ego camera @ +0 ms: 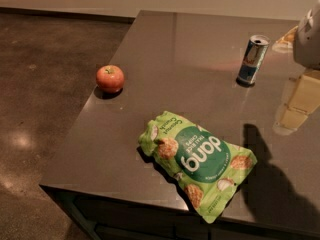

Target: Move redbull can near green rice chip bag

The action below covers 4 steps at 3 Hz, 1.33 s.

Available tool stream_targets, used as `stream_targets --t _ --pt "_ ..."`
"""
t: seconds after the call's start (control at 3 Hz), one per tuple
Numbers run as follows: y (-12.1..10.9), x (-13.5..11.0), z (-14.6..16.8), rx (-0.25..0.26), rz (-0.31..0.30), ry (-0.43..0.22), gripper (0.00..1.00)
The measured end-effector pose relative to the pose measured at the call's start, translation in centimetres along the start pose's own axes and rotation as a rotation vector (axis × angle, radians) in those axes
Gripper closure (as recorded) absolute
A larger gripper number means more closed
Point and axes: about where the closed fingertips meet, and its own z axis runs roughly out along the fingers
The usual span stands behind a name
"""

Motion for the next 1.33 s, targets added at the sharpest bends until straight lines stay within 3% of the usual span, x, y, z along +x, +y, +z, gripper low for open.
stream_targets --t 0.67,1.0,1.33 --pt "-0.3 -0.1 0.0 0.012 0.015 0.000 0.00" --pt "-2.1 0.4 0.5 0.055 0.092 -0.011 0.00" --pt "-5.5 1.0 1.5 0.115 0.193 -0.047 0.00"
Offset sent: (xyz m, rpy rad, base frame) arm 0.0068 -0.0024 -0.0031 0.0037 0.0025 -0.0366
